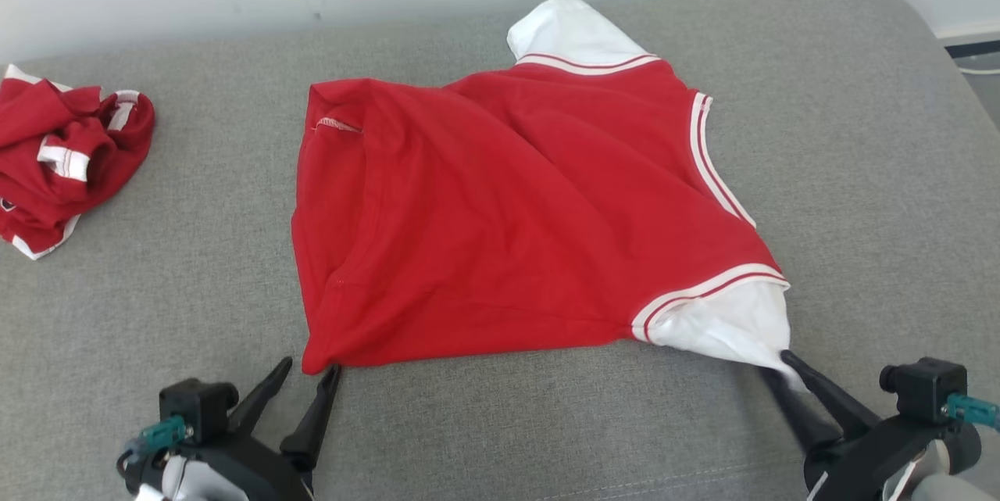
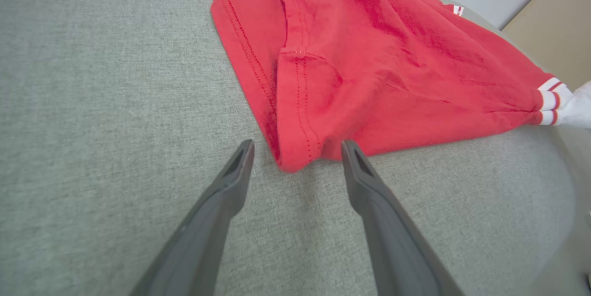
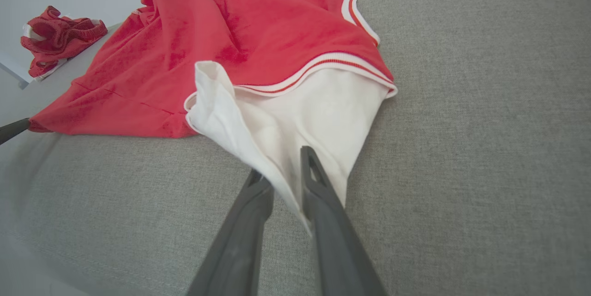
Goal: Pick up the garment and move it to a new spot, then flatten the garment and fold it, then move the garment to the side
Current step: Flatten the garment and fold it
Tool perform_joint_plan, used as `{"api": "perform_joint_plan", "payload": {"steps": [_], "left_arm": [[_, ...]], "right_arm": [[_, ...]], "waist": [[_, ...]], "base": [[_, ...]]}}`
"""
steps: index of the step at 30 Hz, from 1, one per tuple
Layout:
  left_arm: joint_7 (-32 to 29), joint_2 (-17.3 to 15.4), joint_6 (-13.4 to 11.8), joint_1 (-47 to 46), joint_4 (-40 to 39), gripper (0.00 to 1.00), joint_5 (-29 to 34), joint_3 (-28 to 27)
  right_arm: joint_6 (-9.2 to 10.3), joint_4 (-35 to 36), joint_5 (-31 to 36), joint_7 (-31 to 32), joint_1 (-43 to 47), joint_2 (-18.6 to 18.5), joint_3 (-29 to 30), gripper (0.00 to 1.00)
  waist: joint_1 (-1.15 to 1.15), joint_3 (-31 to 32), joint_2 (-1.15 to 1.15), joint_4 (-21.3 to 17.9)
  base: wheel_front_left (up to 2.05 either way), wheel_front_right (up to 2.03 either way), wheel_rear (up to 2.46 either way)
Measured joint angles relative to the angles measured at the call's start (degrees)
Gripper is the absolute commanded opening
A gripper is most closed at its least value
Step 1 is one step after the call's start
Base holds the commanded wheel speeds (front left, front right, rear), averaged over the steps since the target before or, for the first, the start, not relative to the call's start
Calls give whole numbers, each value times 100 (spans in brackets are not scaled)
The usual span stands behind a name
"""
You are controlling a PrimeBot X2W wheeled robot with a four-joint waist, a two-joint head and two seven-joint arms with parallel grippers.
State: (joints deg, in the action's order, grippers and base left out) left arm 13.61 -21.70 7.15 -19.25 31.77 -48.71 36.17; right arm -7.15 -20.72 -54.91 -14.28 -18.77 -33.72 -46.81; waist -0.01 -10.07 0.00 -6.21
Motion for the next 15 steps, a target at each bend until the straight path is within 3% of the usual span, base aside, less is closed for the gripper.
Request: {"api": "perform_joint_plan", "payload": {"steps": [8,15], "left_arm": [[63,-56,0,214,-45,100,18,-212],[68,10,-7,210,-357,100,160,-380]], "right_arm": [[0,113,-111,0,341,-129,-94,100],[0,321,-348,0,534,-149,368,100]], "waist": [[1,141,0,-9],[1,185,0,-22]], "base": [[0,0,0],[0,0,0]]}}
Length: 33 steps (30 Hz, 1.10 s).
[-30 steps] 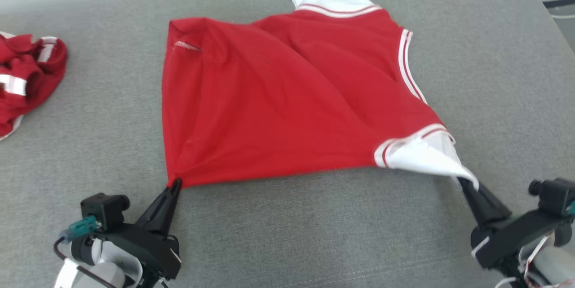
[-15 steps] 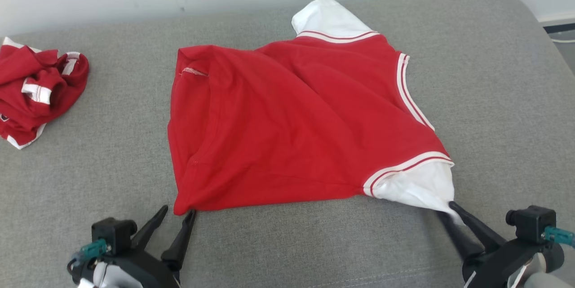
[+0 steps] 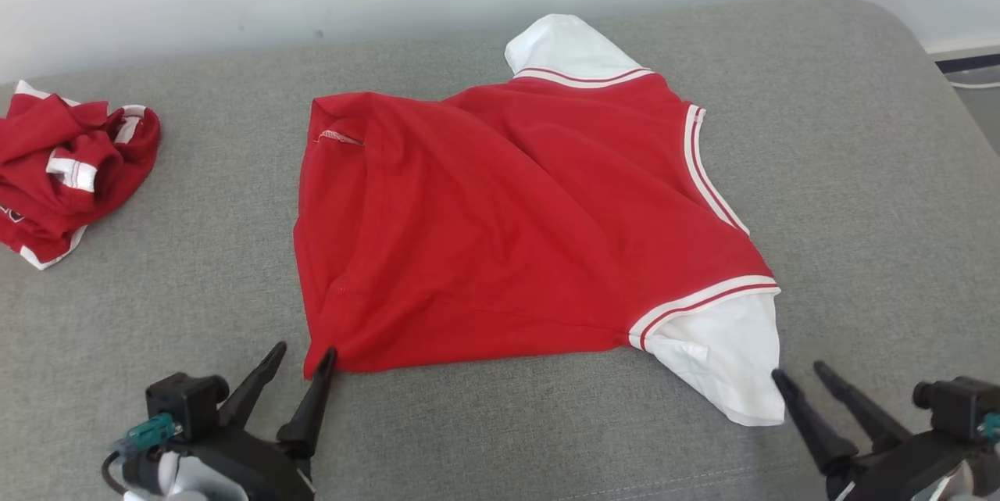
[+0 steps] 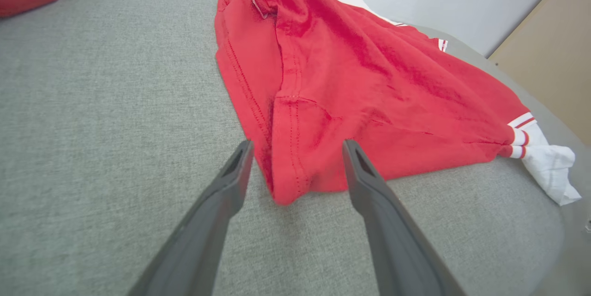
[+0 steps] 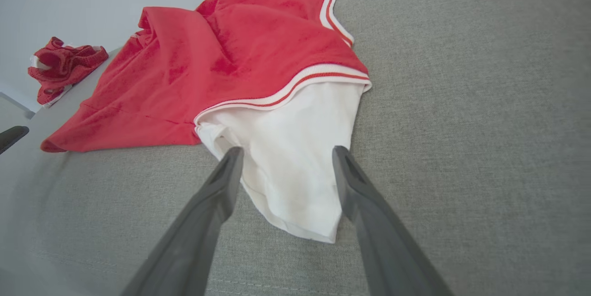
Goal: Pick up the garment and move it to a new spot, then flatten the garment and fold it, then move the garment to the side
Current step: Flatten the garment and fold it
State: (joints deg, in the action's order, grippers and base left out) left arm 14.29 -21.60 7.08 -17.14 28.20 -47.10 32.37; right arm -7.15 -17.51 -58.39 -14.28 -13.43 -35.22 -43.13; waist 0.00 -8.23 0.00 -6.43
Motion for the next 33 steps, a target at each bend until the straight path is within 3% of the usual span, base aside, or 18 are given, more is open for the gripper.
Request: {"api": "perform_joint_plan", "payload": {"steps": [13,33], "left_arm": [[1,140,-104,-425,-70,100,151,-132],[-583,100,-51,-1078,1051,100,27,-88]], "right_arm": [[0,127,162,-1,-15,412,532,100],[0,-13,497,-1,-144,797,655,100]], "waist": [[0,-94,0,-213],[1,-463,-1,-653]], "base": [[0,0,0],[0,0,0]]}}
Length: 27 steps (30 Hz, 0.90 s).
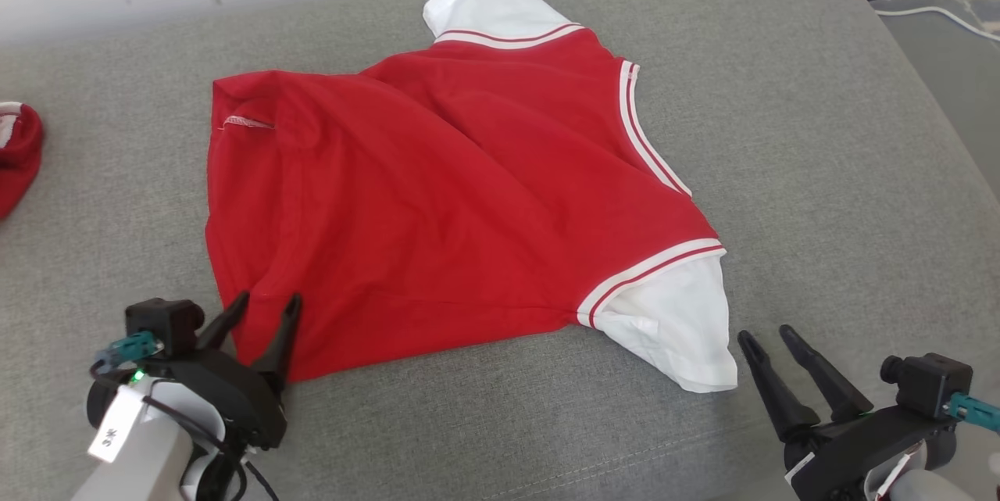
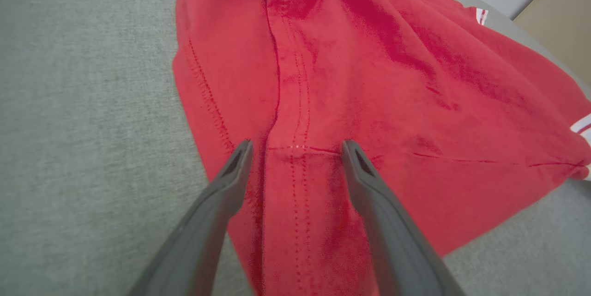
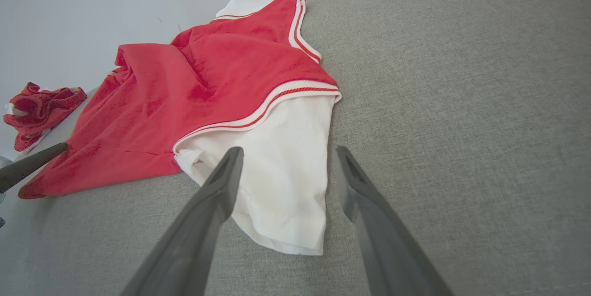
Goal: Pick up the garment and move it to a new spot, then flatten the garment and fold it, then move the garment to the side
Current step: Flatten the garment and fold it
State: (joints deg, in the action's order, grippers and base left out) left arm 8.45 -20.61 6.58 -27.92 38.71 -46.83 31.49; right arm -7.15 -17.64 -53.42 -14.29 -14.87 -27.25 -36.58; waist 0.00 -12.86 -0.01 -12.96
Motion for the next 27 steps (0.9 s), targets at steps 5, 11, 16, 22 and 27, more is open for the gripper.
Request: {"api": "perform_joint_plan", "payload": {"steps": [5,11,16,22,27], "left_arm": [[-86,70,7,-31,126,100,-1,73],[-24,64,48,-43,149,66,-2,76],[85,85,48,-44,123,42,-26,86],[215,110,49,-36,36,62,-25,127],[282,116,51,-35,-55,63,-26,189]], "right_arm": [[0,-77,11,0,15,7,98,100],[0,-114,51,0,30,33,161,100],[0,-133,53,0,53,52,189,100],[0,-152,86,0,121,56,214,100],[0,-168,147,0,145,58,213,100]], "waist": [[0,-23,0,-37],[0,-8,0,-31],[0,19,0,5],[0,57,0,59],[0,84,0,104]], "base": [[0,0,0],[0,0,0],[0,0,0],[0,0,0],[0,0,0]]}}
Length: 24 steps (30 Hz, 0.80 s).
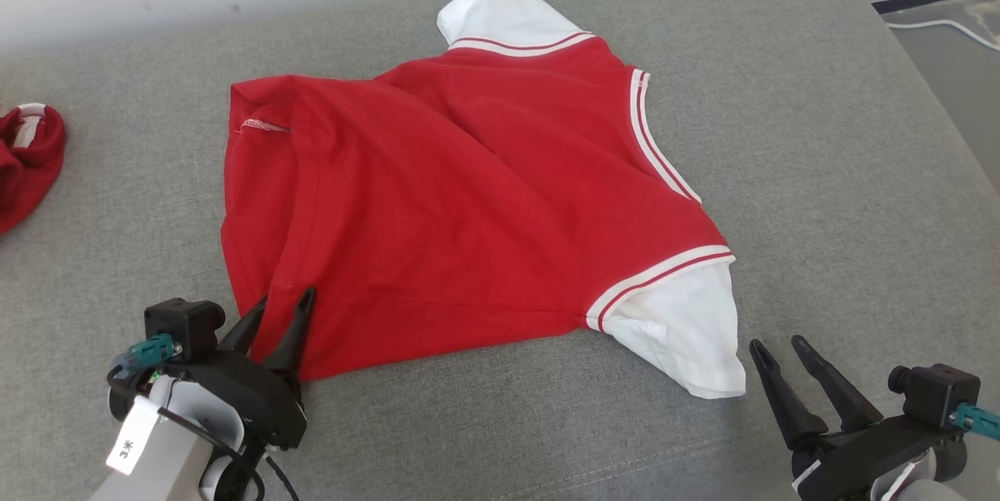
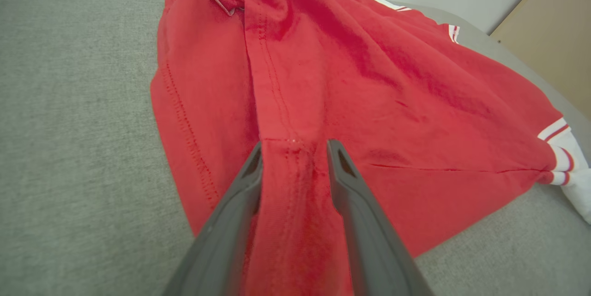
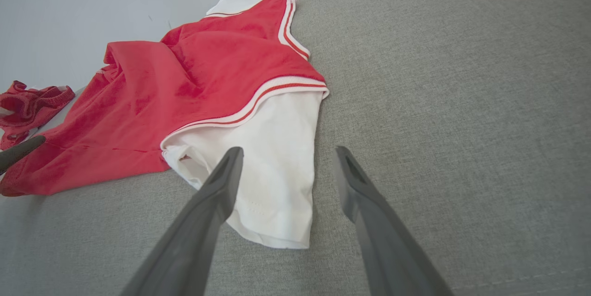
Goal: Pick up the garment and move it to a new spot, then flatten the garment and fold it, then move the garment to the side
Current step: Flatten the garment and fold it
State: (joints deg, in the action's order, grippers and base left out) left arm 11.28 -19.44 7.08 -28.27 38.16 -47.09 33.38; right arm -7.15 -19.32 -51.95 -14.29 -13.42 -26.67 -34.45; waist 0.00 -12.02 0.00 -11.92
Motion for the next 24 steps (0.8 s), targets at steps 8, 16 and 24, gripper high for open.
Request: {"api": "perform_joint_plan", "payload": {"steps": [8,16,24], "left_arm": [[44,-14,4,0,-67,0,1,54],[152,-105,5,74,-366,0,-120,78],[270,-535,5,608,-1461,0,-605,223]], "right_arm": [[0,-3,16,0,-1,14,-7,100],[0,-111,14,0,8,56,-2,100],[0,-503,-234,0,265,103,19,100]], "waist": [[0,30,0,24],[0,73,0,21],[0,183,0,116]], "base": [[0,0,0],[0,0,0],[0,0,0]]}}
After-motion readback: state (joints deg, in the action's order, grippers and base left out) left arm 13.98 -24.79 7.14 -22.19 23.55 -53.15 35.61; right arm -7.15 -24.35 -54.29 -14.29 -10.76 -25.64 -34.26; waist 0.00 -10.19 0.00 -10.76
